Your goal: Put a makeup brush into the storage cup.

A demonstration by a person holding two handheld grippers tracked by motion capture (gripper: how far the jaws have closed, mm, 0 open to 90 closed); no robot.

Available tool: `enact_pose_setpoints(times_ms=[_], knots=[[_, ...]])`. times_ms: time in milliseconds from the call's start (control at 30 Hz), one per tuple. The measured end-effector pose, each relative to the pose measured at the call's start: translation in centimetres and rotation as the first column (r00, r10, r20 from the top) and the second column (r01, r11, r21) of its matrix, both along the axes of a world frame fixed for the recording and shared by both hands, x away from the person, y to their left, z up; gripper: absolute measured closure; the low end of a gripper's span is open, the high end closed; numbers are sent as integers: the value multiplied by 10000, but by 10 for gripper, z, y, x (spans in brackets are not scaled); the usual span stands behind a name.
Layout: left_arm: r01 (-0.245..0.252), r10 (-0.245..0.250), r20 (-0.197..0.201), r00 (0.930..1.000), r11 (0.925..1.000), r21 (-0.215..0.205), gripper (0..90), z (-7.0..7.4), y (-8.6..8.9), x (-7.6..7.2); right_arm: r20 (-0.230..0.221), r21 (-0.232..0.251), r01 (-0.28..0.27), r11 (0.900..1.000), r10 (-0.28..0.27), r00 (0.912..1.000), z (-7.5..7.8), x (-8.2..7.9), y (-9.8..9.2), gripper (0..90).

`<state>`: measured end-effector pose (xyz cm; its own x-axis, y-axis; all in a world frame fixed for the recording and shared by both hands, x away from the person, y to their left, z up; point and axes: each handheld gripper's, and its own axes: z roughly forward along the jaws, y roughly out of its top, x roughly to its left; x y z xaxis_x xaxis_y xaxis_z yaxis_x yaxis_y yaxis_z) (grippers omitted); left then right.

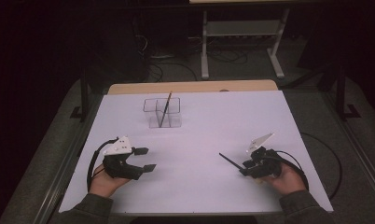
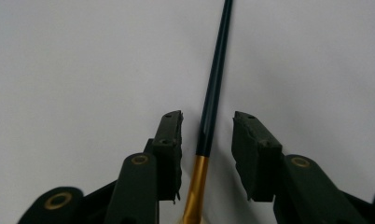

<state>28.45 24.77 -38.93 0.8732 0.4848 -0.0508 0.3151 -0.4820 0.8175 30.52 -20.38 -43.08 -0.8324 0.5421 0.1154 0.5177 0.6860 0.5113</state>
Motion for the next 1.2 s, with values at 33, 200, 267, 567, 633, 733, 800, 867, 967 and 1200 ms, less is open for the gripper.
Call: enact_pose_setpoints(times_ms=[33, 200, 267, 567, 633, 733, 800, 867, 967, 1200], knots=[[0, 0, 23, 10000, 10000, 39, 320, 0, 0, 0, -8, -29, -14, 10000, 14, 10000, 0, 0, 0, 635], [11, -11, 53, 10000, 10000, 75, 318, -1, 0, -1, 61, -163, -6, 9999, 7, 10000, 0, -1, 2, 663], [4, -5, 18, 10000, 10000, 62, 317, -1, 0, -1, 108, -212, -58, 9998, 61, 9999, 0, 0, 3, 678], [16, -16, -113, 9999, 10000, 43, 314, -4, 0, 0, 282, -525, -113, 9986, 128, 9995, 1, -2, 5, 746], [-26, 24, -192, 9998, 10000, -76, 314, -5, 0, 0, 393, -680, -142, 9976, 170, 9991, 1, -2, 6, 765], [0, -1, -167, 9999, 10000, -48, 314, -4, 0, 1, 596, -895, -369, 9953, 423, 9973, 1, -2, 8, 800], [8, -9, -155, 9999, 10000, -51, 314, -4, -1, 0, 608, -1029, -463, 9936, 527, 9968, 1, -3, 10, 814], [20, -20, -166, 9999, 10000, -31, 314, -4, -1, 0, 551, -1092, -497, 9928, 560, 9969, 1, -2, 12, 820], [22, -23, -181, 9998, 10000, -46, 314, -4, -1, 1, 429, -1113, -530, 9924, 581, 9974, 2, 0, 12, 824], [60, -61, -153, 9999, 10000, -55, 314, -4, -3, 0, -10, -1238, -738, 9896, 742, 9972, 3, 6, 14, 828]])
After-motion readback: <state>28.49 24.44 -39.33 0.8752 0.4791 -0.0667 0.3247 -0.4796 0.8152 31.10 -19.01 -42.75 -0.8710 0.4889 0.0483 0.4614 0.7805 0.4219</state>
